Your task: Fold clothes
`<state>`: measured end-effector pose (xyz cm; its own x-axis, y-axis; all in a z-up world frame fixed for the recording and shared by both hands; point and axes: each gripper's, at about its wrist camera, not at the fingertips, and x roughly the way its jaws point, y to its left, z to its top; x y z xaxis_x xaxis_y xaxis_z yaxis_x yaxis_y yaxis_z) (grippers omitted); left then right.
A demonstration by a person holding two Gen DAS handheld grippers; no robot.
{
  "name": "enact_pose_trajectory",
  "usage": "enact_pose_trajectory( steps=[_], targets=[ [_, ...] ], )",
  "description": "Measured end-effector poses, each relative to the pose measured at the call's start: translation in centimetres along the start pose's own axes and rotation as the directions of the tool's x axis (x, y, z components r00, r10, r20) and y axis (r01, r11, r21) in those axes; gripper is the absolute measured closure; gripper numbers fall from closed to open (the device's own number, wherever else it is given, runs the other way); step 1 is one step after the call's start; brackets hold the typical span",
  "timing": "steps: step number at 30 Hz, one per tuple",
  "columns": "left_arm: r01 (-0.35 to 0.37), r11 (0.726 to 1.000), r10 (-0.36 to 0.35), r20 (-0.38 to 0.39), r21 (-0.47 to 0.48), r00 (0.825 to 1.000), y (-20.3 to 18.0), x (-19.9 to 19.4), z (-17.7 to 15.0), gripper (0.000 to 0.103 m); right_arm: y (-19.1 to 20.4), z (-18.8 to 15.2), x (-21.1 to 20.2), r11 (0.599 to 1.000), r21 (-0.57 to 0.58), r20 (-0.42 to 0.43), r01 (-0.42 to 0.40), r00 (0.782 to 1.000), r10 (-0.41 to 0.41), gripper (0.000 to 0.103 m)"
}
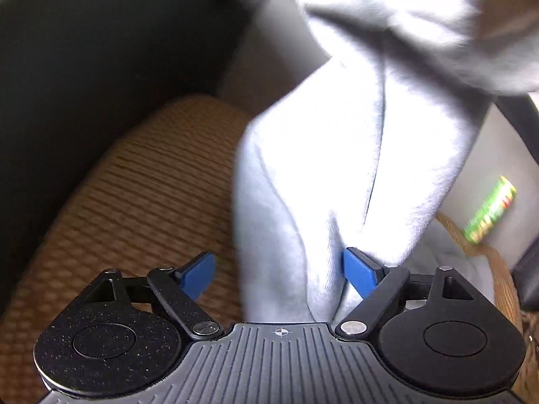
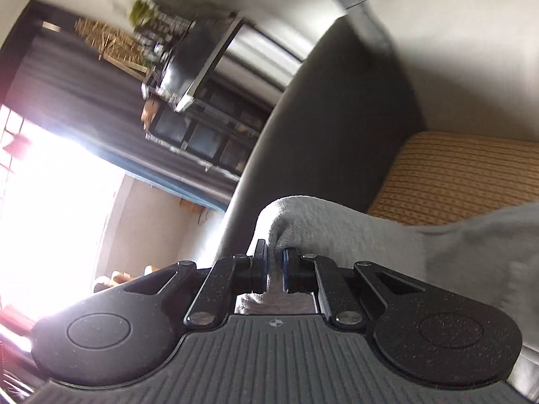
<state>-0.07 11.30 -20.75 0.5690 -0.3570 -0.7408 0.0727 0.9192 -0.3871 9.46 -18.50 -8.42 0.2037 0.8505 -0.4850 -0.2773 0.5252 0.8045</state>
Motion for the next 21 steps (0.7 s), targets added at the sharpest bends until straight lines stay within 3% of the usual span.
enact_pose_trajectory(
  steps=[1,2,5,7,8,9,11,12,13,15,16,17,19,21],
  targets=[
    [0.020,1.000,-0.020,-0.012,0.014,1.000,-1.0,0.3,-0.1,0.088,-1.4,-0.4,-1.3,1.000,0.028,0.014,0.007,1.000,-0.008,0.093],
    [0.023,0.999,-0.023,-0.020,0.047,1.000,-2.2,0.7,-0.3,0.098,-2.9,-1.0,-3.2,0.998,0.064,0.032,0.012,0.999,-0.014,0.093],
    [0.040,0.987,-0.030,-0.061,0.158,0.998,-5.8,1.8,-1.5,0.100,-8.9,-3.6,-8.9,0.980,0.196,0.108,0.038,0.992,-0.061,0.092],
    [0.062,0.971,-0.036,-0.116,0.232,0.993,-7.5,3.1,-2.9,0.100,-13.2,-6.1,-12.4,0.952,0.283,0.175,0.114,0.970,-0.168,0.084],
    [0.063,0.963,-0.028,-0.138,0.262,0.990,-8.2,3.7,-3.6,0.100,-15.5,-7.4,-13.9,0.928,0.324,0.198,0.185,0.946,-0.258,0.079],
    [0.055,0.957,-0.011,-0.154,0.285,0.988,-8.8,4.2,-4.2,0.100,-17.8,-8.7,-15.2,0.885,0.366,0.196,0.286,0.907,-0.374,0.078],
    [0.041,0.951,0.014,-0.175,0.305,0.984,-8.9,4.2,-5.1,0.100,-21.5,-11.1,-16.4,0.759,0.404,0.113,0.511,0.796,-0.595,0.078],
    [0.034,0.950,0.024,-0.183,0.309,0.983,-9.1,4.1,-5.5,0.100,-22.7,-12.1,-16.7,0.715,0.394,0.067,0.578,0.757,-0.649,0.078],
    [0.024,0.951,0.036,-0.188,0.309,0.982,-8.9,4.3,-5.5,0.100,-23.4,-13.0,-16.9,0.695,0.375,0.043,0.613,0.738,-0.674,0.077],
    [0.005,0.951,0.058,-0.196,0.308,0.979,-9.0,4.8,-5.7,0.099,-23.0,-14.3,-16.5,0.731,0.318,0.057,0.604,0.757,-0.651,0.065],
    [-0.001,0.950,0.066,-0.198,0.312,0.978,-9.1,4.6,-5.8,0.099,-22.8,-14.8,-16.3,0.745,0.274,0.066,0.609,0.761,-0.646,0.046],
    [-0.005,0.948,0.071,-0.197,0.317,0.978,-9.2,4.5,-5.7,0.099,-22.4,-14.9,-15.6,0.750,0.220,0.073,0.623,0.757,-0.650,0.038],
    [-0.008,0.943,0.076,-0.191,0.333,0.979,-9.7,4.2,-5.8,0.099,-21.3,-14.3,-13.8,0.748,0.128,0.084,0.651,0.745,-0.662,0.040],
    [-0.009,0.935,0.076,-0.175,0.354,0.982,-9.7,4.0,-5.7,0.100,-21.3,-13.5,-13.2,0.740,0.116,0.100,0.662,0.734,-0.672,0.040]
  ],
)
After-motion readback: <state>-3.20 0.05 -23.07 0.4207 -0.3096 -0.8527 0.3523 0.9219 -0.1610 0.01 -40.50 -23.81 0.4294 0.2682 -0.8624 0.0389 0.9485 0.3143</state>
